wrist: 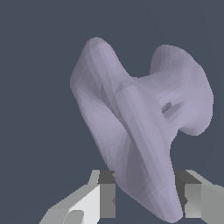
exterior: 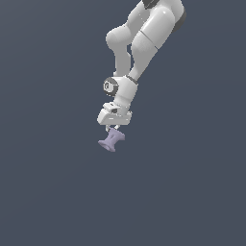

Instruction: Pick up the object and move it to a goal position.

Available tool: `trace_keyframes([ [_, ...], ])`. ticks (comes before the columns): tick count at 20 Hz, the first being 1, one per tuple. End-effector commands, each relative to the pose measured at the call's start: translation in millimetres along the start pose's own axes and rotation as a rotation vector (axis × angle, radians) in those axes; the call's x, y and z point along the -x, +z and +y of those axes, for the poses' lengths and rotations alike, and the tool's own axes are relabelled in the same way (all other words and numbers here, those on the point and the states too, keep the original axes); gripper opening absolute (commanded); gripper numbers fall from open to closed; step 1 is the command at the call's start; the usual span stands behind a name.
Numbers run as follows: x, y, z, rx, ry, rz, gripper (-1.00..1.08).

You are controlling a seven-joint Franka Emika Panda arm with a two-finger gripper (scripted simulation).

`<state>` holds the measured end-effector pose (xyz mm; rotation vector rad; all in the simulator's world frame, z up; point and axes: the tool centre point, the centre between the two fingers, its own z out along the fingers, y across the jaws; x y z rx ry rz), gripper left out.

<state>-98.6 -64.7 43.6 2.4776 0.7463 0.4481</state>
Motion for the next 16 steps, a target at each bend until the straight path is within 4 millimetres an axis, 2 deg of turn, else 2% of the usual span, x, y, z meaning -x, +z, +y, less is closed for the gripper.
trace_keyframes([
  [1,1.5,-0.1,1.7,0.0,0.0,0.0,-1.0],
  [8,19.1,-1.1,21.1,0.001,0.0,0.001,-1.0],
  [16,59.8,-2.9,66.7,0.002,0.0,0.002,-1.0],
])
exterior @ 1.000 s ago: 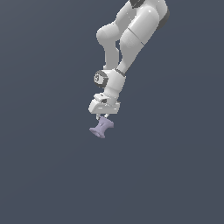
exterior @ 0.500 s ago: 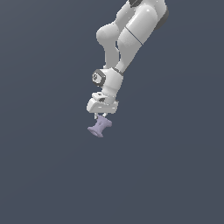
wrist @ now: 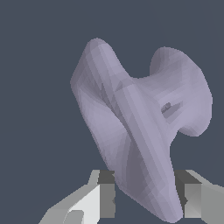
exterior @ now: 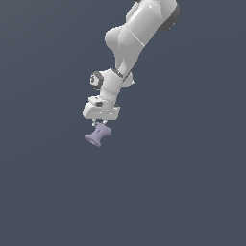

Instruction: Pick up the object and move it to a goal position.

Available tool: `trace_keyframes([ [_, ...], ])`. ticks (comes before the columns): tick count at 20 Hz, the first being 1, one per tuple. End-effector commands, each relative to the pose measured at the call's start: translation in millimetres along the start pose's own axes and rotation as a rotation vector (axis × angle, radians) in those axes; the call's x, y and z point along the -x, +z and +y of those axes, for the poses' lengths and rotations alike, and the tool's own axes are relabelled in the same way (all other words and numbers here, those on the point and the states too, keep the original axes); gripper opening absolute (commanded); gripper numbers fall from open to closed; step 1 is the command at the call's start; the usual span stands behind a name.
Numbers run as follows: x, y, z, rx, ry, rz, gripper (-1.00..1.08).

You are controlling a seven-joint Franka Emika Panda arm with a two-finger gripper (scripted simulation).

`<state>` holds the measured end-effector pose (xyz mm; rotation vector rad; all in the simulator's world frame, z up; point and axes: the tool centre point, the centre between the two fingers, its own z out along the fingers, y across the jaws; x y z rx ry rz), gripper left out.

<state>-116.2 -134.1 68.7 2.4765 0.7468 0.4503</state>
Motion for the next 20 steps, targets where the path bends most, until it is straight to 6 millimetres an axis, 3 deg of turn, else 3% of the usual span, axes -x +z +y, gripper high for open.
trace_keyframes([
  [1,15.6,-0.7,17.5,0.001,0.001,0.0,-1.0],
  [10,56.7,-1.9,66.4,0.003,-0.001,-0.001,-1.0],
  [20,69.8,-1.7,83.3,0.003,-0.001,-0.001,-1.0],
])
